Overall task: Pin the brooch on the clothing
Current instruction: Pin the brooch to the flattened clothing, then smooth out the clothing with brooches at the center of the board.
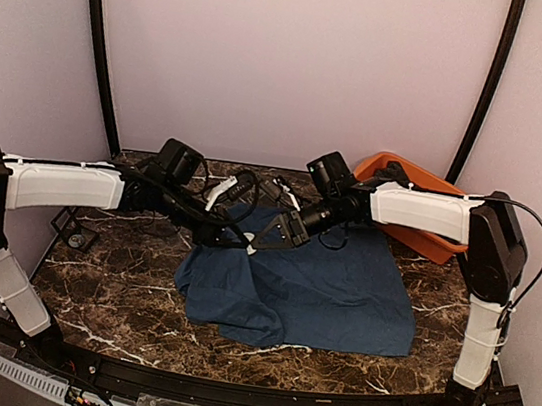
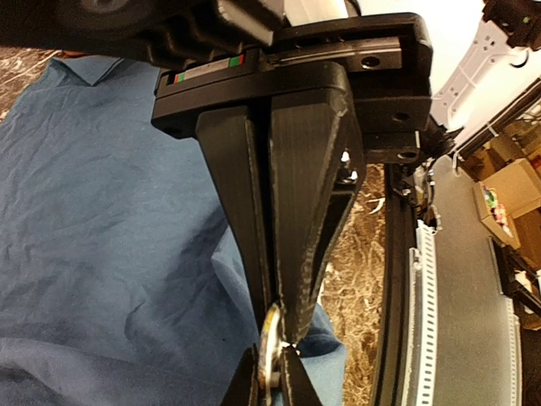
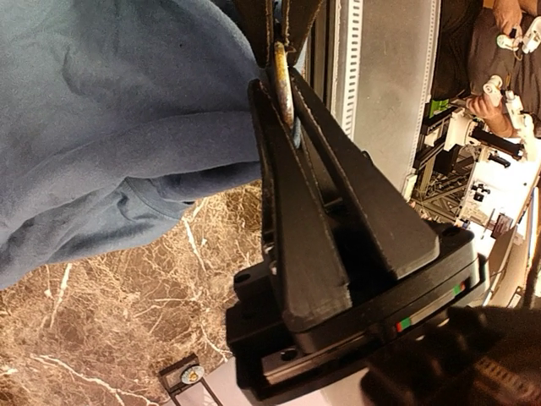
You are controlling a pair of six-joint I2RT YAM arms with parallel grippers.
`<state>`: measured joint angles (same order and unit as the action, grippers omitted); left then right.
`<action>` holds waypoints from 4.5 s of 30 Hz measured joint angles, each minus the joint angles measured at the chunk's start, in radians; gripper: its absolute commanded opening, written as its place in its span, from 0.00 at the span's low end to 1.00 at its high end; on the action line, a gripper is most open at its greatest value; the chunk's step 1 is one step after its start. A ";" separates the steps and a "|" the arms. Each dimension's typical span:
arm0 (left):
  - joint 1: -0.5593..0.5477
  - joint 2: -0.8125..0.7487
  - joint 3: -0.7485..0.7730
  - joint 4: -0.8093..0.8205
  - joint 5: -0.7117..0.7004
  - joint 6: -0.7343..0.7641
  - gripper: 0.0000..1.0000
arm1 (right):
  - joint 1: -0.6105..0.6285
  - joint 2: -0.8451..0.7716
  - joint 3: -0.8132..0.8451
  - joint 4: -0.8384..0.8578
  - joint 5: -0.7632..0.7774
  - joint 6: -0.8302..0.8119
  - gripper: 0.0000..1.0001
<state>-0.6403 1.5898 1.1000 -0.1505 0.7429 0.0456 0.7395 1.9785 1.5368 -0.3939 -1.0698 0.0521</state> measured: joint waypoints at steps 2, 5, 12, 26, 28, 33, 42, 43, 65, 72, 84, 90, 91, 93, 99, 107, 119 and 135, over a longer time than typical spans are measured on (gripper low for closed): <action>-0.011 -0.004 0.001 -0.009 -0.038 0.007 0.01 | 0.000 0.000 0.000 -0.007 0.010 -0.005 0.00; -0.027 -0.020 0.001 -0.019 -0.098 0.014 0.01 | 0.000 0.000 0.001 -0.010 0.015 -0.010 0.00; -0.034 -0.042 -0.005 -0.014 -0.122 0.032 0.01 | 0.000 0.000 0.015 -0.005 0.009 -0.014 0.00; -0.016 0.009 0.083 -0.167 0.015 0.174 0.01 | 0.008 0.000 0.015 -0.027 -0.032 -0.013 0.00; -0.014 0.022 0.113 -0.215 0.021 0.198 0.01 | 0.009 0.000 0.015 -0.028 -0.033 -0.013 0.00; -0.014 0.043 0.168 -0.309 0.016 0.244 0.01 | 0.013 0.000 0.016 -0.029 -0.033 -0.013 0.00; -0.021 0.047 0.221 -0.417 -0.015 0.290 0.01 | 0.020 0.006 0.031 -0.035 -0.027 -0.005 0.00; -0.021 0.047 0.222 -0.421 -0.018 0.291 0.01 | 0.020 0.008 0.034 -0.037 -0.027 -0.004 0.00; -0.039 0.105 0.289 -0.504 -0.102 0.239 0.17 | 0.025 0.009 0.040 -0.074 0.082 0.054 0.00; -0.046 0.085 0.251 -0.475 -0.132 0.212 0.44 | 0.021 0.008 0.039 -0.051 0.087 0.074 0.00; 0.024 -0.230 0.031 -0.221 -0.249 0.103 0.79 | 0.019 -0.007 0.037 -0.040 0.208 0.085 0.00; 0.034 -0.237 -0.069 -0.175 -0.402 0.043 0.83 | 0.029 -0.032 0.037 -0.069 0.425 0.088 0.00; 0.039 -0.230 -0.084 -0.175 -0.430 0.032 0.83 | 0.033 -0.038 0.038 -0.080 0.478 0.087 0.00; 0.055 -0.203 -0.111 -0.176 -0.492 -0.004 0.83 | 0.049 -0.047 0.041 -0.102 0.581 0.084 0.00; 0.076 -0.094 -0.121 -0.173 -0.619 -0.074 0.83 | 0.117 -0.061 0.066 -0.177 0.885 0.073 0.00; 0.076 -0.014 -0.115 -0.161 -0.698 -0.110 0.84 | 0.177 -0.069 0.071 -0.263 1.166 0.065 0.00; 0.079 0.135 -0.048 -0.166 -0.805 -0.114 0.85 | 0.257 -0.069 0.101 -0.319 1.332 0.027 0.00; 0.189 0.243 0.010 -0.186 -0.845 -0.113 0.85 | 0.347 -0.071 0.101 -0.309 1.196 -0.086 0.38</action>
<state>-0.4511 1.8332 1.1103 -0.3367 -0.1017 -0.0677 1.0866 1.9076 1.6375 -0.7033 0.1261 -0.0338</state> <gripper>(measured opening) 0.852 0.322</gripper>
